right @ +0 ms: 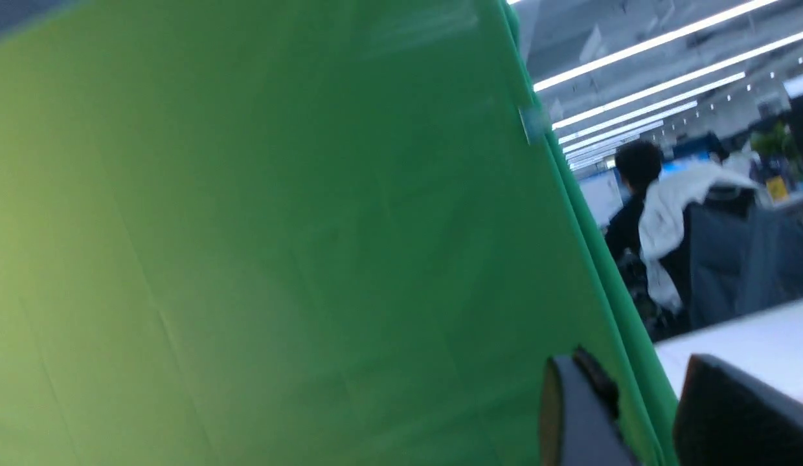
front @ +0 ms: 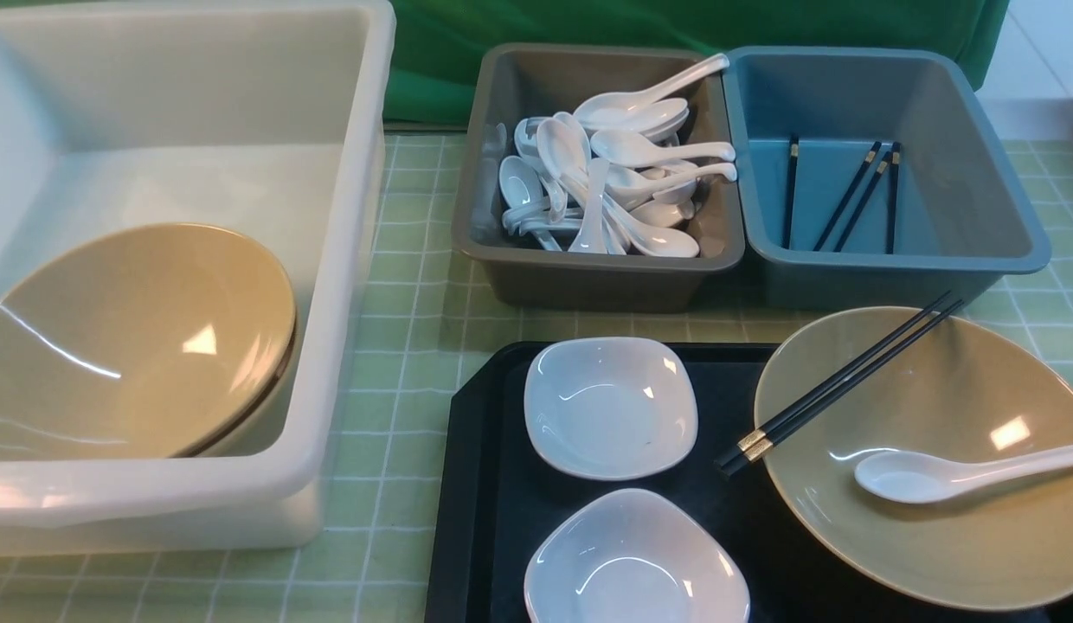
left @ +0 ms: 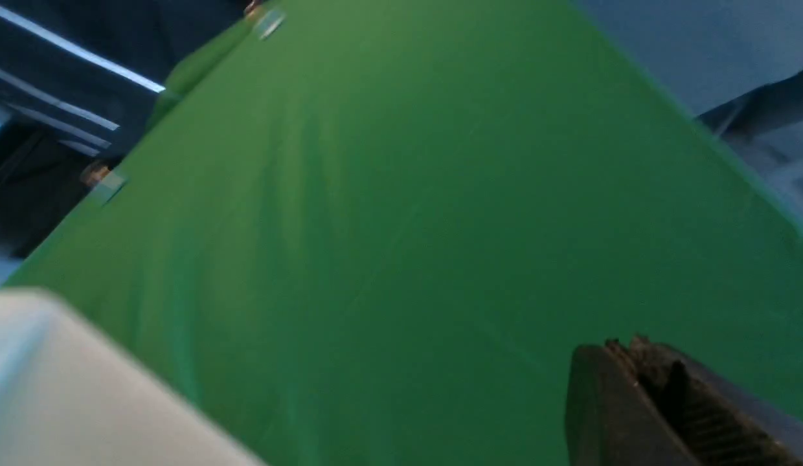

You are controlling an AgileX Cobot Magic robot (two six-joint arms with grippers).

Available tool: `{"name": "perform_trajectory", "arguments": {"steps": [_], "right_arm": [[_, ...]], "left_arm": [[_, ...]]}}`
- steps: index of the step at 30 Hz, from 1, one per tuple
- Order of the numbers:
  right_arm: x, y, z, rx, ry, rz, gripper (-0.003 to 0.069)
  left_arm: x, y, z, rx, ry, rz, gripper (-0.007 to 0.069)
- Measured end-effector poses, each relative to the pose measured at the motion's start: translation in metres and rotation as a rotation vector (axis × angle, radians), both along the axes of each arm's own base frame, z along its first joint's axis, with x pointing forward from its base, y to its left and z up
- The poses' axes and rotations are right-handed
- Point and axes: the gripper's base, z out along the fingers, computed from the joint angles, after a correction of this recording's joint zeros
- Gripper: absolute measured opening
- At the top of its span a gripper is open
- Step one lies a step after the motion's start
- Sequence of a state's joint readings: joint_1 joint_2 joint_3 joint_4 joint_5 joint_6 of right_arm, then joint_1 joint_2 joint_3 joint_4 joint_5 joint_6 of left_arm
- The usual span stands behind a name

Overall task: On green table put chopsticks spoon bowls plates into blue grey white boxes.
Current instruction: 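Move the grippers toward the tableware on the black tray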

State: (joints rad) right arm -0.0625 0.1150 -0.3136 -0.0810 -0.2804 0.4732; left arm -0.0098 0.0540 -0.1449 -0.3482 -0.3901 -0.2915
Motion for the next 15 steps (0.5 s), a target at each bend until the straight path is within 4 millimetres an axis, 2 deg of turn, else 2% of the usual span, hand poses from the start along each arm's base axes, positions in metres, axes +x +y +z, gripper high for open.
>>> {"name": "perform_trajectory", "arguments": {"steps": [2,3,4,5,6,7,9,10,11,13,15], "right_arm": [[0.002,0.0,0.032,0.001,0.011,-0.002,0.0236],[0.002,0.0,0.035,0.002,0.016,-0.003,0.0236],[0.008,-0.001,0.056,0.002,0.065,-0.007,0.0236],[0.015,-0.002,0.067,-0.002,0.132,-0.014,0.0236],[0.015,-0.002,0.067,-0.002,0.132,-0.014,0.0236],[0.029,-0.003,0.076,-0.02,0.268,-0.027,0.0236],[0.048,-0.005,0.076,-0.07,0.428,-0.042,0.0236],[0.05,-0.005,0.075,-0.084,0.443,-0.045,0.0236],[0.064,-0.006,0.07,-0.139,0.533,-0.051,0.0236],[0.078,-0.007,0.062,-0.214,0.614,-0.053,0.0236],[0.081,-0.007,0.059,-0.217,0.636,-0.049,0.0236]], "left_arm": [[0.001,-0.003,0.032,0.043,0.022,-0.017,-0.0002],[0.003,-0.004,0.035,0.05,0.037,-0.019,-0.0002],[0.007,-0.007,0.054,0.1,0.103,-0.036,-0.0002],[0.012,-0.01,0.067,0.151,0.179,-0.051,-0.0002],[0.014,-0.011,0.071,0.161,0.212,-0.06,-0.0002],[0.024,-0.014,0.078,0.219,0.336,-0.08,-0.0002],[0.044,-0.017,0.079,0.287,0.538,-0.111,-0.0002],[0.045,-0.017,0.08,0.296,0.55,-0.111,-0.0002],[0.056,-0.018,0.077,0.338,0.649,-0.119,-0.0002],[0.073,-0.017,0.068,0.409,0.767,-0.112,-0.0002],[0.078,-0.016,0.063,0.427,0.806,-0.113,-0.0002]]}}
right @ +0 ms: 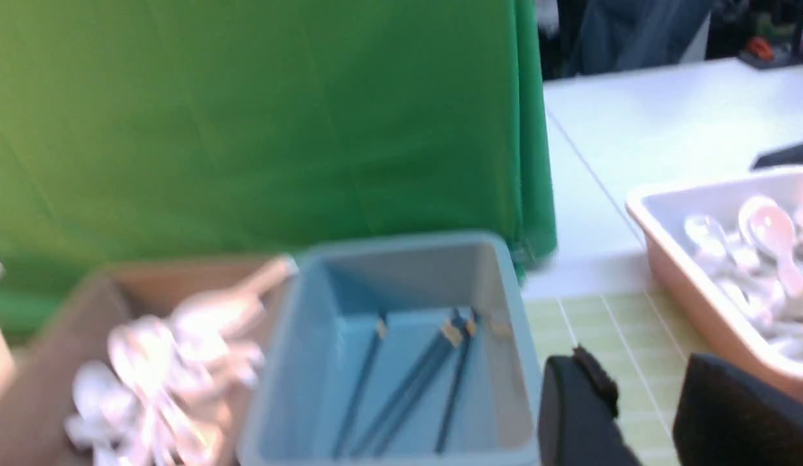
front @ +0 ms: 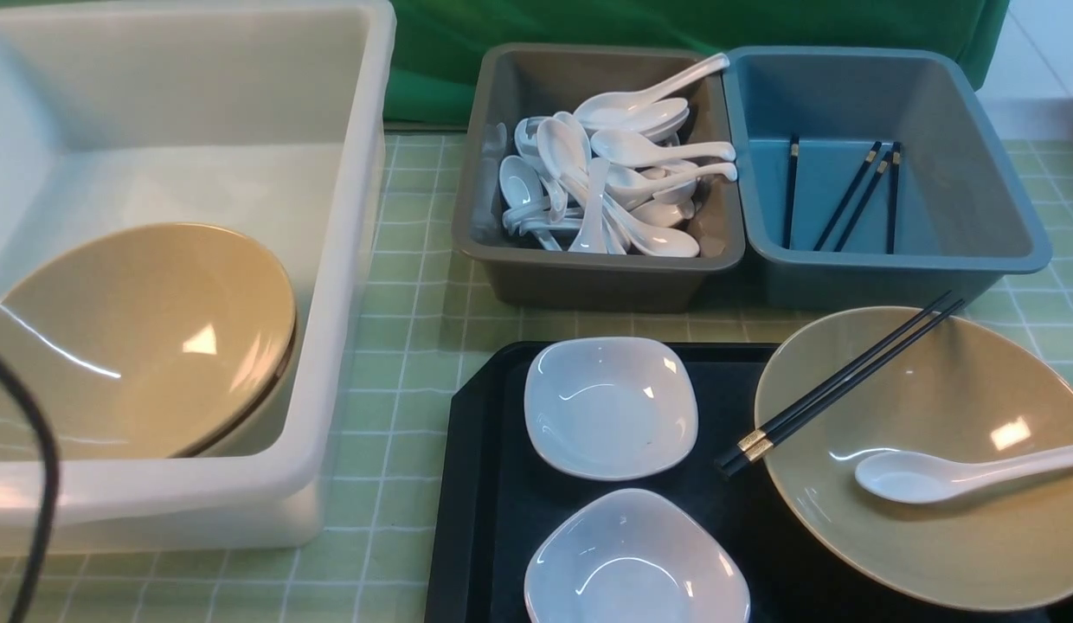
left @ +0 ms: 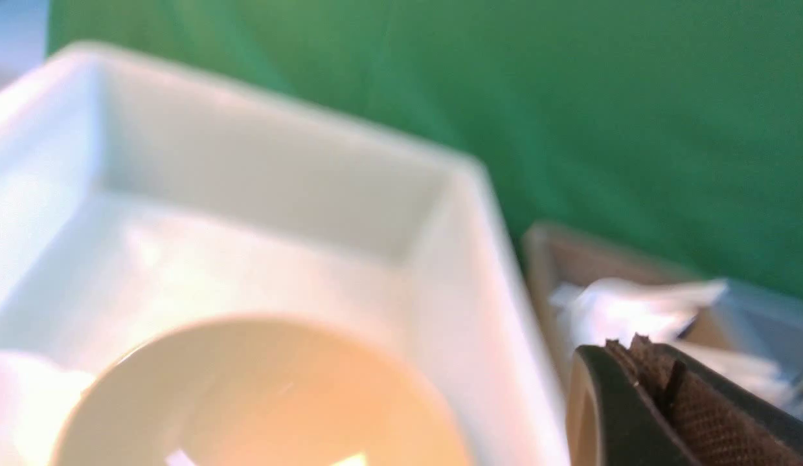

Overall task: On green table put chopsticks spoon bowls plates into blue grey white boxes.
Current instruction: 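Move the grippers toward the tableware on the black tray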

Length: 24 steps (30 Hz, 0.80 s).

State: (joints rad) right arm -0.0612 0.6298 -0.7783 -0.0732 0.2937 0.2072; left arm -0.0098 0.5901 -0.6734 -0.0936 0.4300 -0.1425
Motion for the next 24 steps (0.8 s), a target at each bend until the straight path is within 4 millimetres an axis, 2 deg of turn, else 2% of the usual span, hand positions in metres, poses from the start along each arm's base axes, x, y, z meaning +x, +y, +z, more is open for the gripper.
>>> {"name": "perform_trajectory", "arguments": {"steps": [2,5,8,11,16,20,22,23,24], "right_arm": [[0.004,0.0,-0.004,0.016,0.046,0.004,0.0236],[0.011,0.009,-0.016,0.048,0.244,0.077,0.0236],[0.022,0.018,-0.02,0.066,0.397,0.164,0.0236],[0.034,0.028,-0.016,0.078,0.518,0.236,0.0236],[0.077,0.061,-0.019,0.086,0.745,0.37,0.0236],[0.104,0.08,-0.036,0.153,0.883,0.355,0.0239],[0.123,0.084,-0.048,0.245,0.962,0.271,0.0254],[0.126,0.085,-0.05,0.254,0.972,0.261,0.0257],[0.137,0.085,-0.059,0.342,1.002,0.176,0.0269]], "left_arm": [[0.007,0.0,-0.008,0.01,0.076,-0.003,-0.0002],[0.012,-0.002,-0.018,-0.013,0.176,-0.021,-0.0002],[0.012,-0.007,-0.019,-0.007,0.185,-0.06,-0.0002],[0.012,-0.014,-0.019,0.017,0.178,-0.118,-0.0002],[0.008,-0.031,-0.018,0.097,0.159,-0.274,-0.0002],[0.007,-0.036,-0.018,0.119,0.153,-0.322,-0.0002],[0.006,-0.037,-0.018,0.128,0.152,-0.336,-0.0002],[0.006,-0.037,-0.018,0.128,0.153,-0.336,-0.0002],[0.006,-0.037,-0.019,0.128,0.158,-0.338,-0.0002]]}}
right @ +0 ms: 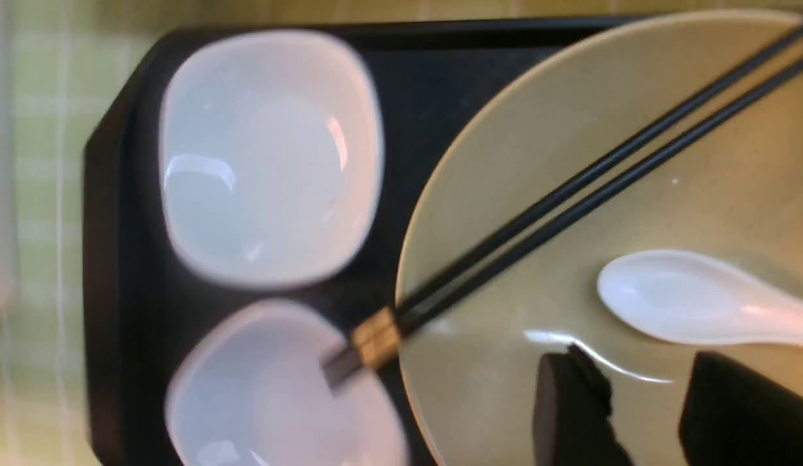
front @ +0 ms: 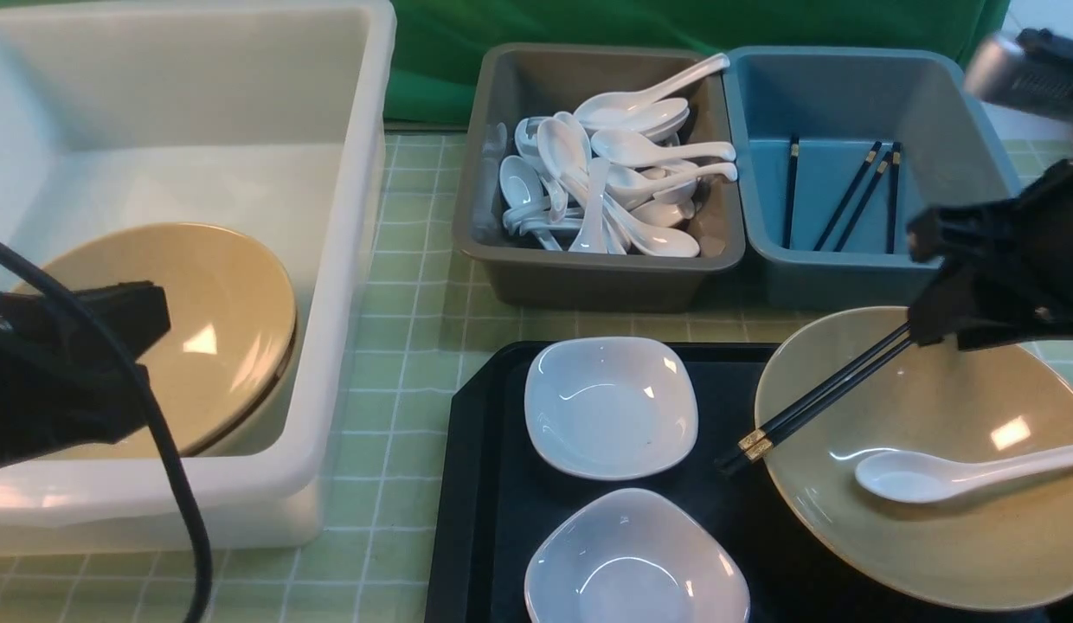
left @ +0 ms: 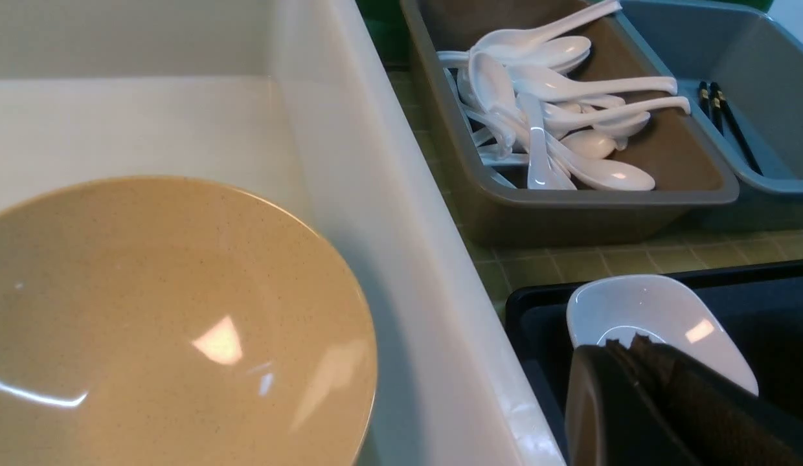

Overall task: On green table put chopsticks spoon bowls plates into blue grey white boxes.
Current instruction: 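Move the grippers toward the tableware on the black tray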

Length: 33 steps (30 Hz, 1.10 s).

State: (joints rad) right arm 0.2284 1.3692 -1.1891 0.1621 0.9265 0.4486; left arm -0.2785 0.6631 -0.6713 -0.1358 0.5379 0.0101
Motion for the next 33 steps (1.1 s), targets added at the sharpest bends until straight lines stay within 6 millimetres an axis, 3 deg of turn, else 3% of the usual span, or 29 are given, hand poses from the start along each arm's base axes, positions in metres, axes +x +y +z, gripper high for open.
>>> {"name": "perform_trajectory", "arguments": {"steps": [4,11,16,22,33], "right_arm": [[0.02,0.003,-0.019,0.076,0.092,-0.235,0.0291],[0.035,0.007,-0.037,0.167,0.171,-0.497,0.0297],[0.04,0.008,-0.044,0.179,0.194,-0.547,0.0297],[0.048,0.011,-0.067,0.138,0.288,-0.575,0.0298],[0.059,0.016,-0.085,0.127,0.293,-0.576,0.0298]], "left_arm": [[0.0,0.0,0.0,-0.001,0.001,0.0,-0.0002],[0.0,0.0,0.0,0.0,0.001,-0.001,-0.0002],[0.0,0.0,0.0,0.001,0.001,-0.001,-0.0002],[0.0,0.0,0.0,0.001,0.001,-0.001,-0.0002],[0.0,0.0,0.0,-0.002,0.002,-0.001,-0.0002]]}}
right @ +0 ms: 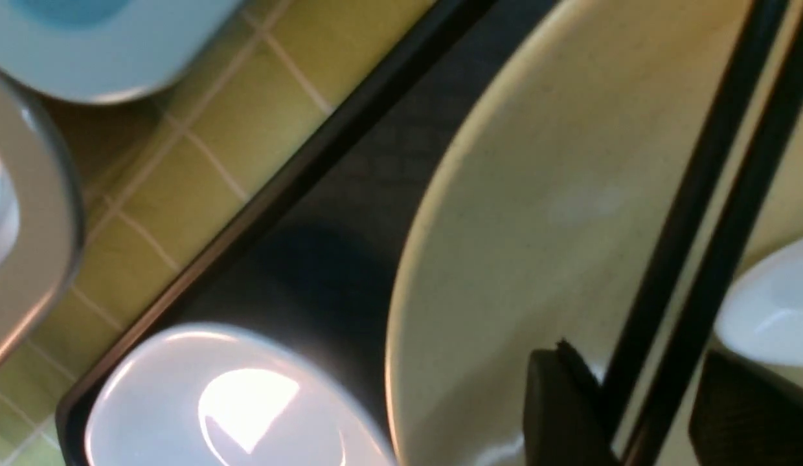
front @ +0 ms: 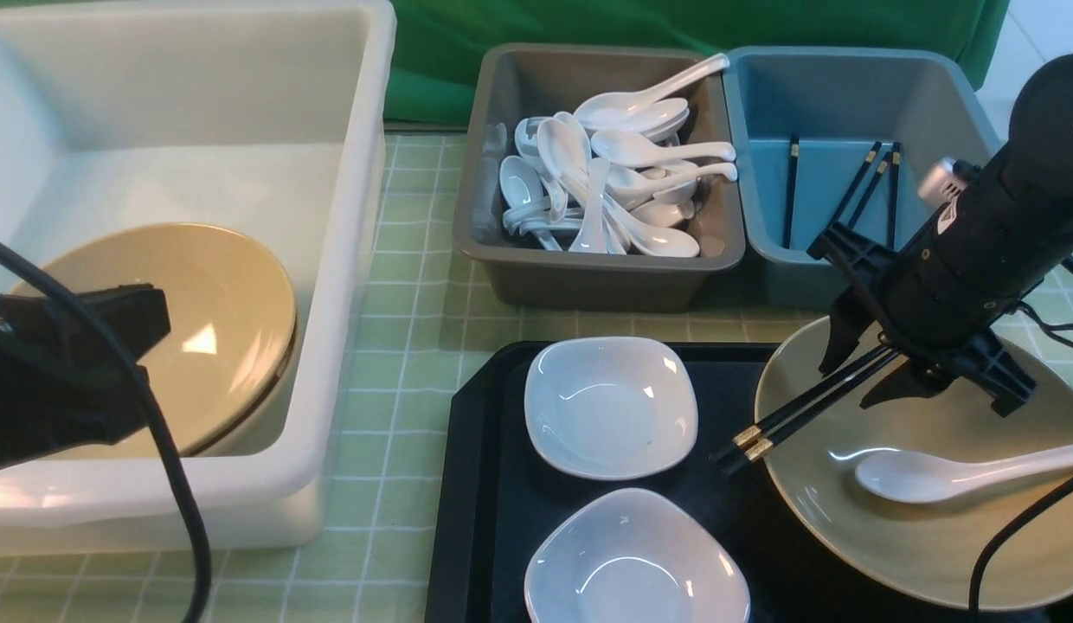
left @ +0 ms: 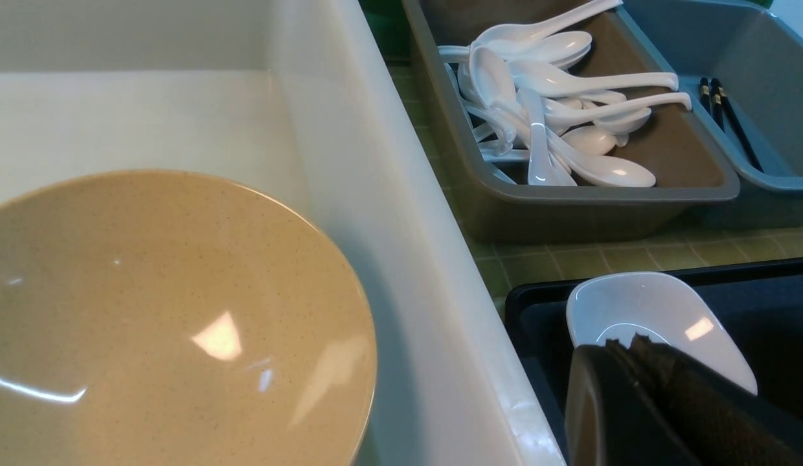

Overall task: On green table put chopsticks spoon bowls plates into blue grey white boxes.
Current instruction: 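Move the grippers toward the tableware on the black tray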

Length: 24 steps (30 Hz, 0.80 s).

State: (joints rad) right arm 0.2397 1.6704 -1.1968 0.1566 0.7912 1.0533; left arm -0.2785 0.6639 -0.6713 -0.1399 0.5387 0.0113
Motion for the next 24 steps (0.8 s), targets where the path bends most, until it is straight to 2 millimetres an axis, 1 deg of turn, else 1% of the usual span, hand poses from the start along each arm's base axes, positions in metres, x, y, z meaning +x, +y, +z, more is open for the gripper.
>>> {"name": "perform_trajectory", "arguments": {"steps": [8,12,14,15,16,18,20,24], "right_arm": [[0.0015,0.0003,-0.002,-0.002,-0.003,0.006,0.0298],[0.0027,0.0004,-0.0025,-0.001,-0.012,0.004,0.0282],[0.0033,0.0005,-0.0028,-0.001,-0.017,0.006,0.025],[0.0033,0.0005,-0.0028,-0.001,-0.017,0.007,0.0247],[0.0035,0.0006,-0.0028,-0.003,-0.021,0.016,0.0223],[0.0035,0.0006,-0.0028,-0.005,-0.023,0.026,0.0209],[0.0036,0.0006,-0.003,-0.007,-0.024,0.032,0.0179],[0.0037,0.0006,-0.003,-0.009,-0.027,0.041,0.0153]], "left_arm": [[0.0,0.0,0.0,0.0,0.0,0.0,-0.0002],[0.0,0.0,0.0,0.0,0.0,0.0,-0.0002],[0.0,0.0,0.0,0.0,0.0,0.0,-0.0002],[0.0,0.0,0.0,0.0,0.0,0.0,-0.0002],[0.0,0.0,0.0,0.0,0.0,0.0,-0.0002],[0.0,0.0,0.0,0.0,0.0,0.0,-0.0002],[0.0,0.0,0.0,0.0,0.0,0.0,-0.0002],[0.0,0.0,0.0,0.0,0.0,0.0,-0.0002]]}}
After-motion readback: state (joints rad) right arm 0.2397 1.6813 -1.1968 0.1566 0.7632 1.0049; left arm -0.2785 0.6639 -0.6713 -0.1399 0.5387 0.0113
